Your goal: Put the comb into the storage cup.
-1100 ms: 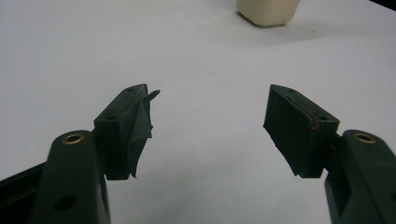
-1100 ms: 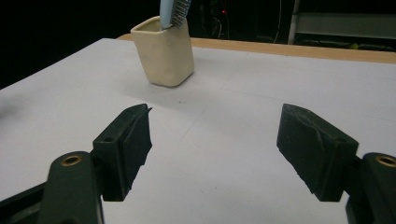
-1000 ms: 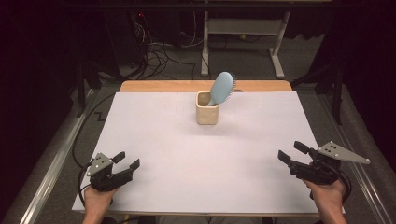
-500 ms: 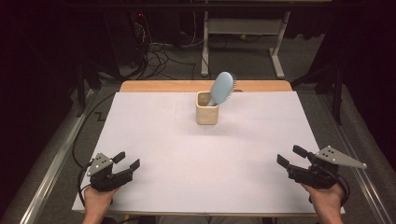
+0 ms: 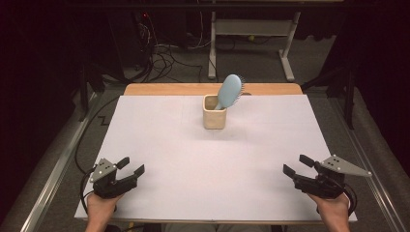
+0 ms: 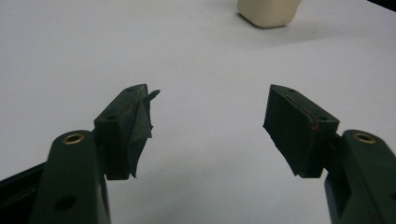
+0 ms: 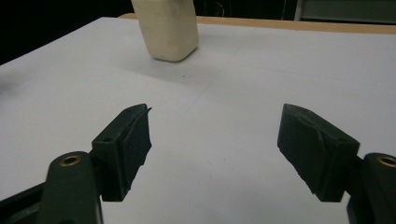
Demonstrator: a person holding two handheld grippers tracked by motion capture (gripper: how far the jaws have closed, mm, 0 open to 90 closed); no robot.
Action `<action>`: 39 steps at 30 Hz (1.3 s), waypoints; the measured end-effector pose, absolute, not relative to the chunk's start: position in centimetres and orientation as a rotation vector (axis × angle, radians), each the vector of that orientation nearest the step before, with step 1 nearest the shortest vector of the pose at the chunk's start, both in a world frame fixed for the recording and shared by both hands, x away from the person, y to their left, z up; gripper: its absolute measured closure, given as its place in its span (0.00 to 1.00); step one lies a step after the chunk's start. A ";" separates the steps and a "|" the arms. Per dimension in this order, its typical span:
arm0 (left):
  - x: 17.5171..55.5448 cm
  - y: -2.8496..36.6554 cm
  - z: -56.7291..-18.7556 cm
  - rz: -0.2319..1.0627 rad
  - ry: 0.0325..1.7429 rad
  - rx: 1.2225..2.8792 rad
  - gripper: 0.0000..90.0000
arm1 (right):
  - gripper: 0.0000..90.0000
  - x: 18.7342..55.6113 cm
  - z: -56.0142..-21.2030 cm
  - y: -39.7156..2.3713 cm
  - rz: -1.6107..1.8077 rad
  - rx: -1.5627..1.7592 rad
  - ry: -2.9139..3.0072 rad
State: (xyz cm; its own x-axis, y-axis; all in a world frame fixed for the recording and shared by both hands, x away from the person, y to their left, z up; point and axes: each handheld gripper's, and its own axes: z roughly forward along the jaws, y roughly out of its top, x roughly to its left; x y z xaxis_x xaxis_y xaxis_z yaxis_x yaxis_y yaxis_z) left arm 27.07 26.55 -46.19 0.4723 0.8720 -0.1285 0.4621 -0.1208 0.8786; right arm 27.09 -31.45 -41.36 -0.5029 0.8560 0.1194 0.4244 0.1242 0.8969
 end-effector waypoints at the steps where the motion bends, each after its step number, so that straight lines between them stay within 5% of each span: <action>1: 27.1 26.5 -46.2 0.532 1.140 1.754 0.36 | 0.29 27.1 -41.4 -31.5 1.349 1.240 1.980; 39: 27.1 26.4 -46.2 0.527 1.134 1.761 0.36 | 0.31 26.8 -44.2 -32.9 1.313 1.310 1.976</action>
State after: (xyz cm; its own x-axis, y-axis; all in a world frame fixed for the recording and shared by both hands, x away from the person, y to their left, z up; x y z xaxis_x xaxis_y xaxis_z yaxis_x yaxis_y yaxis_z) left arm 27.05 26.39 -46.20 0.4784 0.8689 -0.1269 0.4627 -0.1267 0.8774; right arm 26.77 -32.91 -44.16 -0.4624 0.8752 0.1422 0.4701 0.1061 0.8762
